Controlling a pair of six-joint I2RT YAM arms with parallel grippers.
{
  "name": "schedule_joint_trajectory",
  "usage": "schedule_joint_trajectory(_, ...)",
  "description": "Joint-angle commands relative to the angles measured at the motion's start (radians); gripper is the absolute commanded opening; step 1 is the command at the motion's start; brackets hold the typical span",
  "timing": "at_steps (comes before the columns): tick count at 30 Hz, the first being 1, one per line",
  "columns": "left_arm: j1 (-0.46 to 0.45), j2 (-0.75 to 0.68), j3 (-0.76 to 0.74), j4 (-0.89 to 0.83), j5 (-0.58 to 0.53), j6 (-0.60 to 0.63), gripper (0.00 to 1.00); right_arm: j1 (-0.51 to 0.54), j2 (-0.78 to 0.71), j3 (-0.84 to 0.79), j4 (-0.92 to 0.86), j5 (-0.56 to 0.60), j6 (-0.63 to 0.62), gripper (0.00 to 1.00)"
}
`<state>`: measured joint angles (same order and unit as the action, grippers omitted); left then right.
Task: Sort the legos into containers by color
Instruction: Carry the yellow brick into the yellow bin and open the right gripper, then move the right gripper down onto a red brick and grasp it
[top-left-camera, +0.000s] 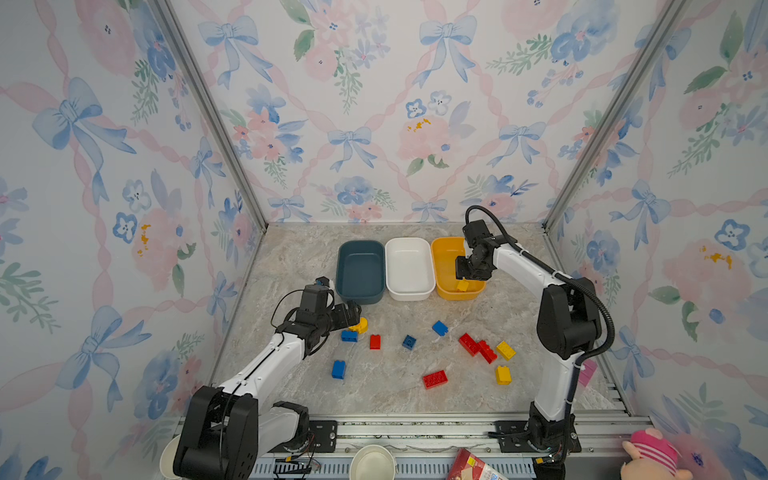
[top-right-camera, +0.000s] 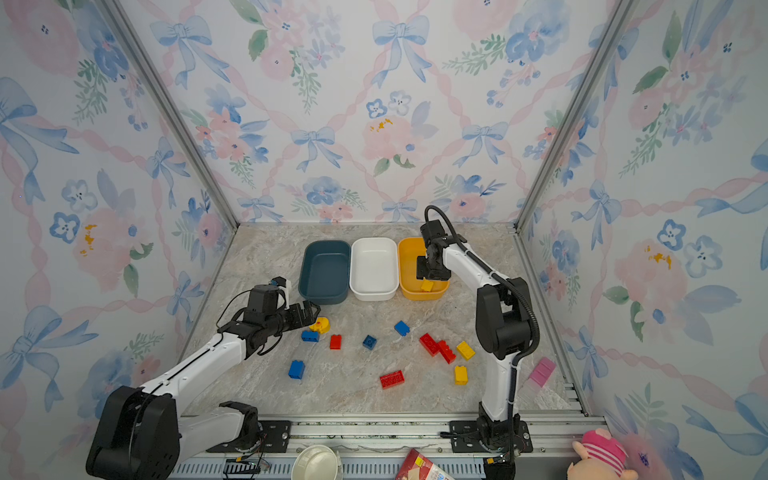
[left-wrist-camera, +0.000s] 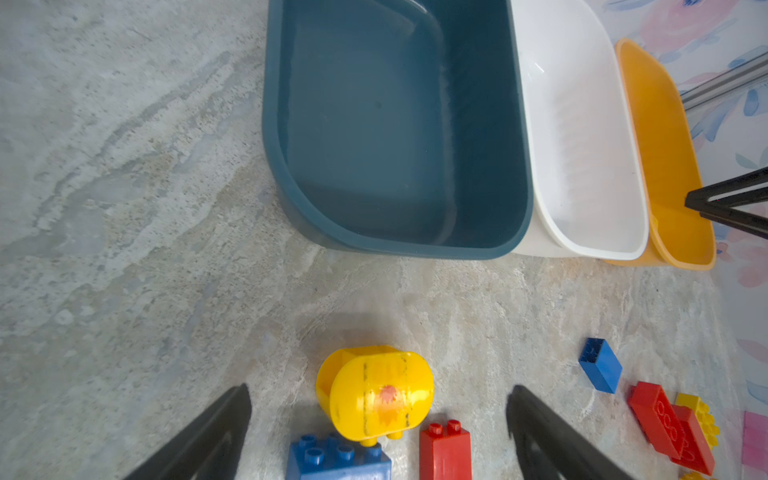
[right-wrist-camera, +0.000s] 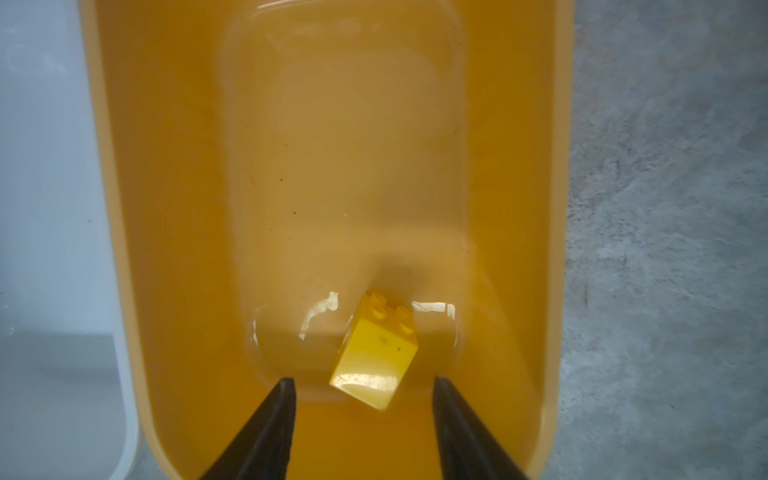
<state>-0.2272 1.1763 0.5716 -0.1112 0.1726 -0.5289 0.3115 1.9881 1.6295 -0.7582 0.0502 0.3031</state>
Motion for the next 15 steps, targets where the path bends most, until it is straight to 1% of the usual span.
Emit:
schedule_joint_trajectory(1, -0.007, 0.014, 0.016, -0.016, -0.008, -0.007, 0.98, 0.010, -0.064, -0.013, -0.038, 0.008, -0.015, 0.57)
schedule_joint_trajectory(9, -0.011, 0.015, 0.021, -0.015, -0.002, 0.003, 0.98, 0.014, -0.231, -0.166, -0.024, -0.013, -0.048, 0.64)
schedule_joint_trajectory(12, -0.010, 0.016, 0.026, -0.015, 0.002, 0.009, 0.98, 0.015, -0.309, -0.244, -0.024, -0.038, -0.083, 0.67)
schedule_joint_trajectory(15, -0.010, 0.020, 0.030, -0.015, 0.008, 0.015, 0.98, 0.021, -0.391, -0.330, -0.026, -0.076, -0.125, 0.67)
